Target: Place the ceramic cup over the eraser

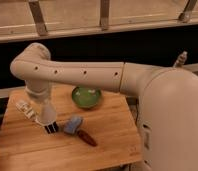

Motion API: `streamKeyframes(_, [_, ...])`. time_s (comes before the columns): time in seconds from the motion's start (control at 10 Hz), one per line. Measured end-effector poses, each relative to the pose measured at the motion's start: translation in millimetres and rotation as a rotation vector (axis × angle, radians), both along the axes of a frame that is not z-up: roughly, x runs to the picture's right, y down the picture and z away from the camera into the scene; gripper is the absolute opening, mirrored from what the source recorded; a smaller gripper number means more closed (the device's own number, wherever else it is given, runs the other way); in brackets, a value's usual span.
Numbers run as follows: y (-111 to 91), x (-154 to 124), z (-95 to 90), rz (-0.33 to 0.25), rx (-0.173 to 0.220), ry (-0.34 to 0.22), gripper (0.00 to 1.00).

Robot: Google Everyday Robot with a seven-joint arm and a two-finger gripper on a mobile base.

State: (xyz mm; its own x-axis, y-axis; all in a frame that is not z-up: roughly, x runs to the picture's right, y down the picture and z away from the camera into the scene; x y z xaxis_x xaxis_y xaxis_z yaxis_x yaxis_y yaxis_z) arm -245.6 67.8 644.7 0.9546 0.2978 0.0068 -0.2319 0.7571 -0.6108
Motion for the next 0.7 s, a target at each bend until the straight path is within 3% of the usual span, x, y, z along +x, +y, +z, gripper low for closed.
streamKeyframes(0.4, [9,-2,22.6,0.004,-0.041,-0.021,0.03])
streamKeyframes(0.7, [11,-1,25.3,0.003,-0.051,-0.027,0.00])
